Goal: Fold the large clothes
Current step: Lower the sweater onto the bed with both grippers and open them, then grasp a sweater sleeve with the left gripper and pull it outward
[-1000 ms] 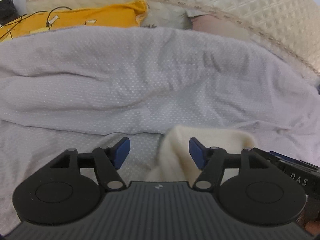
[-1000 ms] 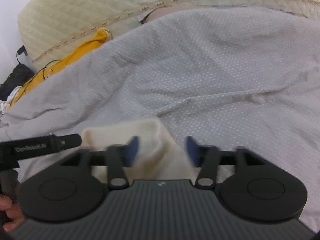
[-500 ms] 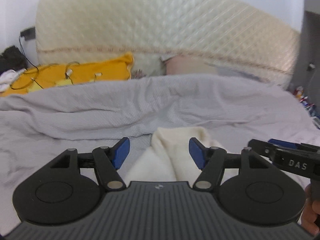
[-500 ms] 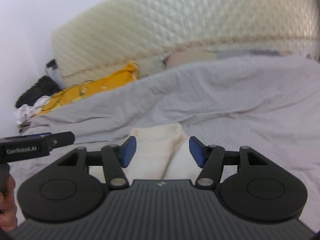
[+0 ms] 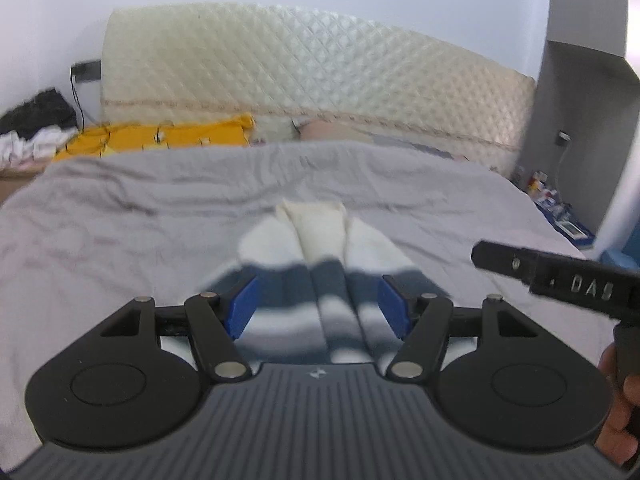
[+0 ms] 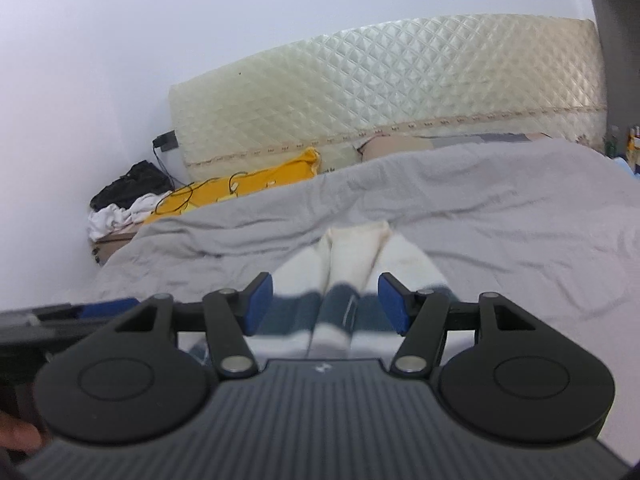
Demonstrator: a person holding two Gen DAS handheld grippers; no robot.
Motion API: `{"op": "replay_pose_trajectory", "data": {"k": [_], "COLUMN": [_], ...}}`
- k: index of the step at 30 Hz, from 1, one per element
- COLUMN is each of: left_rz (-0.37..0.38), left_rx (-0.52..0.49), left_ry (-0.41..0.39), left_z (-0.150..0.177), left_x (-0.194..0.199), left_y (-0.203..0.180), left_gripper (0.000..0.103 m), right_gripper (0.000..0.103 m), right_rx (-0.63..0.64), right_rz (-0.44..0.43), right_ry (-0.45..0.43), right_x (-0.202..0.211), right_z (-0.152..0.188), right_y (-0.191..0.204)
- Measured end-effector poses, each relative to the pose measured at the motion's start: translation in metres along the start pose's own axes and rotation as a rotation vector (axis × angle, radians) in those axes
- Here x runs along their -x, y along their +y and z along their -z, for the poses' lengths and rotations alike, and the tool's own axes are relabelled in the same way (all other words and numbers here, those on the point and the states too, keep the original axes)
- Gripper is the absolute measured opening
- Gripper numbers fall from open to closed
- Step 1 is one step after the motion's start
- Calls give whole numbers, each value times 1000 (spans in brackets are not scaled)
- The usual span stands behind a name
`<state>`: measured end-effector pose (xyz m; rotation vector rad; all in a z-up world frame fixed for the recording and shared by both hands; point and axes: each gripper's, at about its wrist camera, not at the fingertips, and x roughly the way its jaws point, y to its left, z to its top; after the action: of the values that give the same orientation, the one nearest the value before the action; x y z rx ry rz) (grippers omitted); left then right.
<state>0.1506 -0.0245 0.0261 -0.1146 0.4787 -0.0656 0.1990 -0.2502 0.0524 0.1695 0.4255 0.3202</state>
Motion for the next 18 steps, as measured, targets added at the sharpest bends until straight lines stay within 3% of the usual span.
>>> {"op": "replay_pose_trajectory", "data": {"k": [6, 14, 17, 18], "left_rz": [43, 89, 104, 107], "left_rx": [38, 17, -11, -24], "left_ry": [87, 226, 257, 265], "left_z": [69, 127, 138, 142], "left_x": [16, -18, -31, -35], "left_y": [6, 5, -1, -3], "left_gripper": [70, 69, 69, 69], "right_gripper": [62, 64, 87, 86], "right_rx": [-44, -110, -121, -127], "right_rz": [24, 31, 32, 33], "right_ry": [34, 80, 85, 83], "right_x": [32, 33, 25, 23], "right_z": [43, 81, 86, 87], "right_y": [-2, -13, -20, -22]}}
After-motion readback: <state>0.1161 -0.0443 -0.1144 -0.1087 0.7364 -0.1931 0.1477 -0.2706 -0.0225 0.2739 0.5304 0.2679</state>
